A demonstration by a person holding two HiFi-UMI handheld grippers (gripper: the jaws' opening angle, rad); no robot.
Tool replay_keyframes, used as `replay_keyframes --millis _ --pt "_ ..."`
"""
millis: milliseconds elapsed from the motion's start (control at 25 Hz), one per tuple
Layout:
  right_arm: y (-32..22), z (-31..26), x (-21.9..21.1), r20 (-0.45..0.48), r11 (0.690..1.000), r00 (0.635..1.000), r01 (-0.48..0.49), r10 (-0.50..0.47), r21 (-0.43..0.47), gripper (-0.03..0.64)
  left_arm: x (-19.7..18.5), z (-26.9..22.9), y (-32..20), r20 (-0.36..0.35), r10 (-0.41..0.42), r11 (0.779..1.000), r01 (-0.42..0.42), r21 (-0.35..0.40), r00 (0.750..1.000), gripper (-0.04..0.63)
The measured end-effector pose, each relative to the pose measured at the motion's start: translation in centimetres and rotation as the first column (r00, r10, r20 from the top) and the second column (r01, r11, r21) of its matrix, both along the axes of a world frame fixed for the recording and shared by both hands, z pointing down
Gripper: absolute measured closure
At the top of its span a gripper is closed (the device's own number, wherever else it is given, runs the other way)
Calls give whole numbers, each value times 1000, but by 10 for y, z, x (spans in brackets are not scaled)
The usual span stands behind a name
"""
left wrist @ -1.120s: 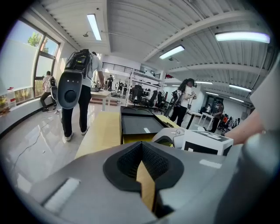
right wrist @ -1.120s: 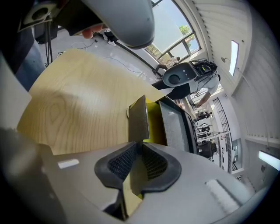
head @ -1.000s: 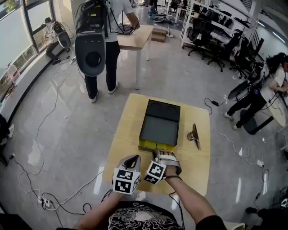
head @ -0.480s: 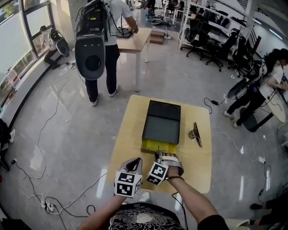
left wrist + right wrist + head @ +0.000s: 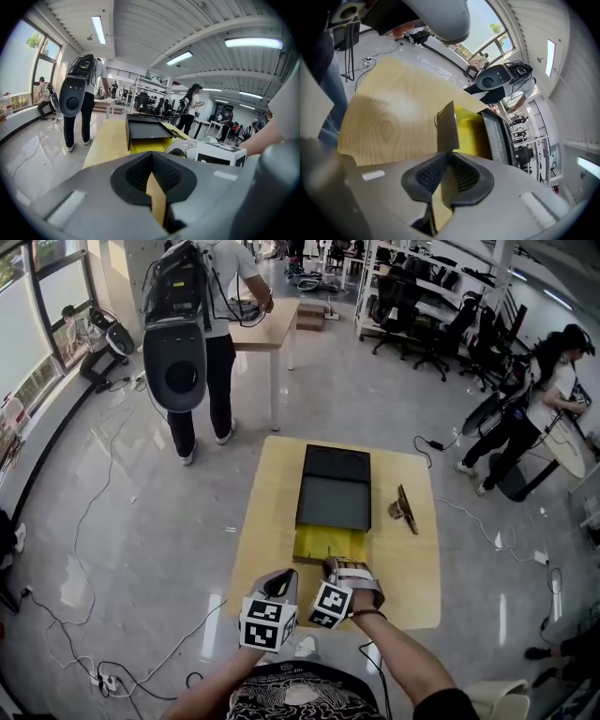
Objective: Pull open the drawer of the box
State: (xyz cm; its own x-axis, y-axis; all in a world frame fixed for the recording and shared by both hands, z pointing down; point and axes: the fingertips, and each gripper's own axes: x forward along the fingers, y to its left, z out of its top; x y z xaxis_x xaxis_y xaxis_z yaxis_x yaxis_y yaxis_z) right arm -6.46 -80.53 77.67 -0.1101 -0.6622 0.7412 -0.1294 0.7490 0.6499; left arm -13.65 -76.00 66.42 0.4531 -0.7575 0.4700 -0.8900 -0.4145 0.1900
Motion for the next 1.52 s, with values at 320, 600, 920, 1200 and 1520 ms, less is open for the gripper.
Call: replay_keyframes --millis 320,600,920,1200,1520 --pt "47 -34 9 -6 1000 1000 -13 13 0 568 10 -33 41 -4 21 1000 -21 -4 1000 581" --pt "134 -16 1 62 1000 998 -22 21 8 568 11 -7 126 -2 28 1000 -28 1 1000 581" --pt "171 -59 68 70 1000 997 -23 23 5 568 78 -52 160 4 30 1000 -30 3 1000 581" --pt "198 -80 37 47 1000 999 -28 28 0 568 48 -75 182 1 44 999 -44 -2 999 581" --pt "308 -37 0 62 999 997 -37 37 8 568 14 -34 286 3 62 998 -62 2 998 581"
